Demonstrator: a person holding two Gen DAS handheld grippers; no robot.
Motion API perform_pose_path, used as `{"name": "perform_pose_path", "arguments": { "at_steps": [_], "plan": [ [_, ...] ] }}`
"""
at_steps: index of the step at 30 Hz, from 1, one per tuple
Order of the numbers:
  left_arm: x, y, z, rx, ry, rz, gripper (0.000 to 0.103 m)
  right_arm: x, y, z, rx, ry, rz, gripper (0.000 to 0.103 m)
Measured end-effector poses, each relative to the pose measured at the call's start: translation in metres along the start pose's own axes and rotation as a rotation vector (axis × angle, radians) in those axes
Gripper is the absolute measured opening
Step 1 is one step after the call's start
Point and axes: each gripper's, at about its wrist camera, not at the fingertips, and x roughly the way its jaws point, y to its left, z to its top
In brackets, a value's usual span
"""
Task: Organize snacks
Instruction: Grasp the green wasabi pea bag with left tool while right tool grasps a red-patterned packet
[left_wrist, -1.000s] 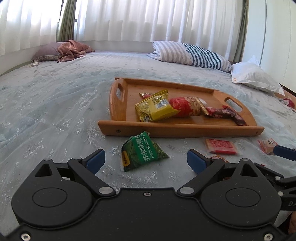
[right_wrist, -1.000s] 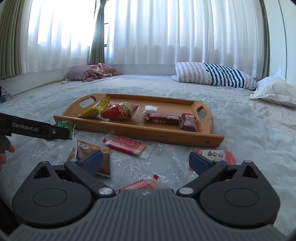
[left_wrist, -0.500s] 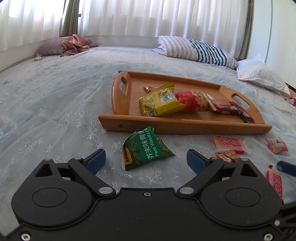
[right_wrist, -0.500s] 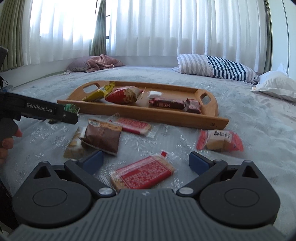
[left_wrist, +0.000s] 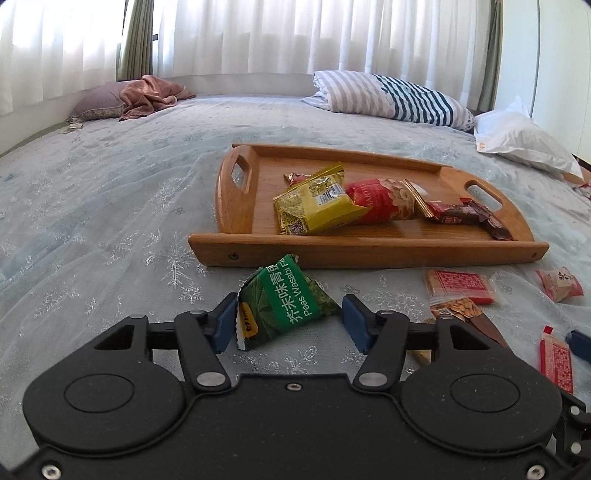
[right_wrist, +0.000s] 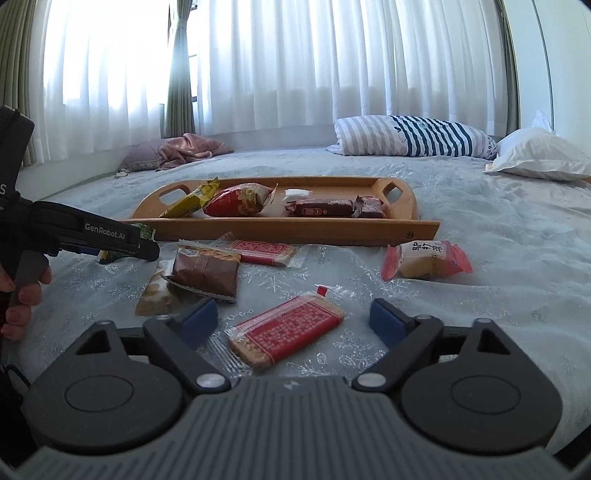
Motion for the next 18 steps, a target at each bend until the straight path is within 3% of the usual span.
{"name": "perform_pose_path", "arguments": {
  "at_steps": [14, 18],
  "plan": [
    [-0.011, 0.001, 0.005, -0.015, 0.003, -0.027, 0.057, 0.006, -0.015, 0.011, 0.089, -0.006, -0.057, 0.03],
    [-0.016, 0.0, 0.007, -0.014, -0.008, -0.033, 0.057, 0.007, -0.016, 0.013, 0.087, -0.008, -0.06, 0.026]
  ]
}}
